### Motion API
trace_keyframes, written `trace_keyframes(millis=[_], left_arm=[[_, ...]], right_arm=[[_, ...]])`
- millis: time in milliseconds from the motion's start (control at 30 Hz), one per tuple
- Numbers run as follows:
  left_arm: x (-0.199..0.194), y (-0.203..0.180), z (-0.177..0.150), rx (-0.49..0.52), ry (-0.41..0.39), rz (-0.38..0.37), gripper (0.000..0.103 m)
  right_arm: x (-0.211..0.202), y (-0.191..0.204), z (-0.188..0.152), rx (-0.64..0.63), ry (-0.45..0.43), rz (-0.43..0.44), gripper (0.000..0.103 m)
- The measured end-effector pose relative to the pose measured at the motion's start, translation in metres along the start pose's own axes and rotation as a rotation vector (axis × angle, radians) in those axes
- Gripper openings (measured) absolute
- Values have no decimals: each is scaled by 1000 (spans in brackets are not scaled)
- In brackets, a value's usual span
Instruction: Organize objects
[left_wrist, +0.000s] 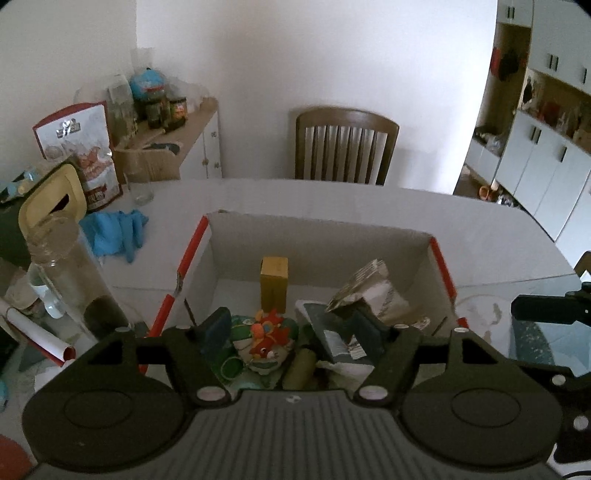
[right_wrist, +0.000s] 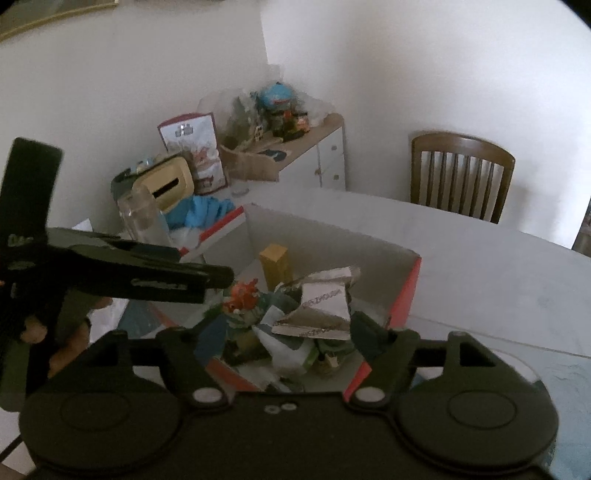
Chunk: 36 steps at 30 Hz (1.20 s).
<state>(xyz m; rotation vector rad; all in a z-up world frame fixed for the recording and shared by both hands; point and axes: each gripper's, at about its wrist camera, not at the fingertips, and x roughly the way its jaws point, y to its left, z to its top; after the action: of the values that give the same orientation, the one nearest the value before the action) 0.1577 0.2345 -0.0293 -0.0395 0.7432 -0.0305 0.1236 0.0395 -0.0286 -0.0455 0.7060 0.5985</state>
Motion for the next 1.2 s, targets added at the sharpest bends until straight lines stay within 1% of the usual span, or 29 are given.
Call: trace_keyframes(millis=[300, 333, 367, 433, 533, 700, 767, 867, 1200], left_arm=[[-21, 2, -7, -25, -34, -14, 74], [-24, 2, -7, -30, -36, -15, 75], [-26, 2, -8, -34, -38, -16, 82], [-30, 2, -10, -42, -49, -17, 86], [-36, 2, -12, -56, -60, -19, 86], [-42, -1, -15, -64, -64, -28, 87], [-45, -4, -17, -60, -62, -30, 97], [-52, -10, -21, -52, -69, -44, 97], [-67, -25, -28, -27, -82, -44, 97]], right_arm=[[-24, -6, -1, 49, -72, 20, 95], [-26, -6, -1, 53, -81, 24, 97], [-29, -7, -1, 55, -90, 30, 98], [-32, -6, -1, 59, -102, 37, 101], [-36, -4, -3, 58, -119, 48, 102], [-41, -1, -5, 69, -121, 49, 102], [-41, 1, -6, 61, -118, 39, 102], [-44, 3, -8, 53, -121, 32, 102], [-53, 1, -16, 86, -136, 25, 102]])
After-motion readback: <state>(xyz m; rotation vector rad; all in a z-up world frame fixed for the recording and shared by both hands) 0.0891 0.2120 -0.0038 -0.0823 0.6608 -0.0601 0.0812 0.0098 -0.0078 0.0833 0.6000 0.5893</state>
